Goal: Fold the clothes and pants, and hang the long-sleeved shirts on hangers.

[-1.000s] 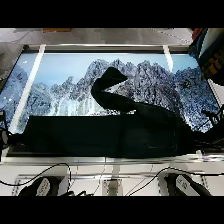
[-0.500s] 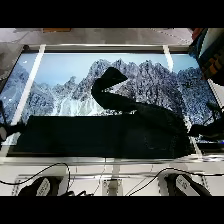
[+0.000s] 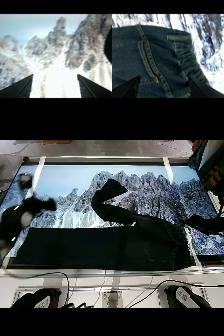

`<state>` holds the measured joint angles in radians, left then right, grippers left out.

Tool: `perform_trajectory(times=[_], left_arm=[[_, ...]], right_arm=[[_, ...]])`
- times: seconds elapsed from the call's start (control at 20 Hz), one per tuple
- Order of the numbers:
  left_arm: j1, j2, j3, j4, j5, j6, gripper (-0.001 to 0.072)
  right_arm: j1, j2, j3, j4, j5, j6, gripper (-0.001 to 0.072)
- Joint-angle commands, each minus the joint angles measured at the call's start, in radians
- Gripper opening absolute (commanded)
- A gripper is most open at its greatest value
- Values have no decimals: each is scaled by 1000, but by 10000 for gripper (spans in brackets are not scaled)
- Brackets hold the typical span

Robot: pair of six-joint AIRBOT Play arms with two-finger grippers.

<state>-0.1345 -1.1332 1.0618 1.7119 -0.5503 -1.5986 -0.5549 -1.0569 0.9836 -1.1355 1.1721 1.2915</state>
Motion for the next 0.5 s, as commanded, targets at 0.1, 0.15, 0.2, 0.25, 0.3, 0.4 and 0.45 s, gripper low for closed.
perform_trajectory(times=[0.1, 0.15, 0.2, 0.25, 0.3, 0.4, 0.45], left_arm=[[-304, -398, 490, -18, -121, 76, 712], [-339, -470, 569, -14, -121, 118, 711], [-363, -535, 632, -14, -121, 147, 709], [-380, -603, 693, -14, -121, 163, 708], [-388, -663, 743, -14, -121, 167, 708], [-394, -770, 830, -14, -121, 167, 708], [-394, -816, 868, -14, -121, 167, 708]], right_arm=[[1, 1, 3, -14, -53, -3, 673], [1, 1, 3, -23, -62, -3, 673], [1, 1, 3, -28, -68, -3, 673], [1, 1, 3, -30, -70, -3, 672], [1, 1, 3, -30, -71, -3, 673], [1, 1, 3, -33, -77, -3, 672], [1, 1, 3, -37, -85, -3, 672]])
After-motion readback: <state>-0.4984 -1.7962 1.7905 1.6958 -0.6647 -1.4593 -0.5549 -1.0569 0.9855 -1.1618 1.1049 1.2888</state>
